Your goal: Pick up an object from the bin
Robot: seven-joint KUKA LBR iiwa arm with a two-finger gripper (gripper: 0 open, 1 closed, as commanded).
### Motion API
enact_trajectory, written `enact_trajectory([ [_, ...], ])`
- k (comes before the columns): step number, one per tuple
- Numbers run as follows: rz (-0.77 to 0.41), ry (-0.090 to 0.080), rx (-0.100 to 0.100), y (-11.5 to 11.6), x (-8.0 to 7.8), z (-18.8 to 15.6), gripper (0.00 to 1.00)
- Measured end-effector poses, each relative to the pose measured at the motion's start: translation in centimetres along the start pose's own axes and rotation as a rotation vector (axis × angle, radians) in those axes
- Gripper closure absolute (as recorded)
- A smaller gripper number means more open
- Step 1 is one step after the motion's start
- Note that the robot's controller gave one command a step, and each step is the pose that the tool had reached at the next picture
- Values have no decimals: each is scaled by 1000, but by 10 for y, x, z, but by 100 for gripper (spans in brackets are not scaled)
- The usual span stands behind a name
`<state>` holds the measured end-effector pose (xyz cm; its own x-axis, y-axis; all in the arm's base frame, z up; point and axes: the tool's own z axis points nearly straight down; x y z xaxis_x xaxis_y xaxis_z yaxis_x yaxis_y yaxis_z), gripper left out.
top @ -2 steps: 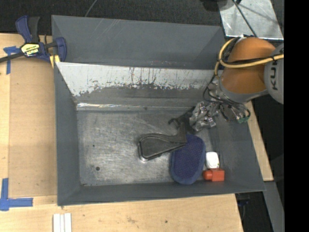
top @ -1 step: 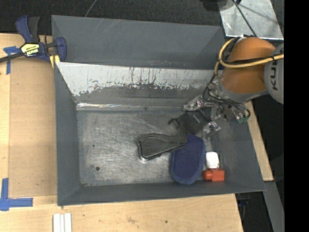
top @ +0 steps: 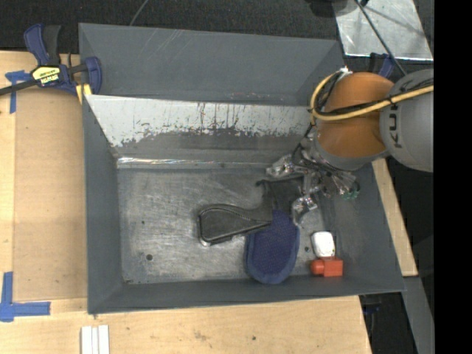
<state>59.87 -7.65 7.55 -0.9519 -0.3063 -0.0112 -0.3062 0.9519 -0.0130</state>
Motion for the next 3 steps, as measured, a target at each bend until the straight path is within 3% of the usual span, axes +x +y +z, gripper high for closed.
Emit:
enact_trajectory([
  [1, 2, -15, -3, 2, -4, -3, 100],
  [2, -313, 0, -10, 10, 19, -122, 100],
  [3, -629, -2, -11, 67, 26, -236, 100],
])
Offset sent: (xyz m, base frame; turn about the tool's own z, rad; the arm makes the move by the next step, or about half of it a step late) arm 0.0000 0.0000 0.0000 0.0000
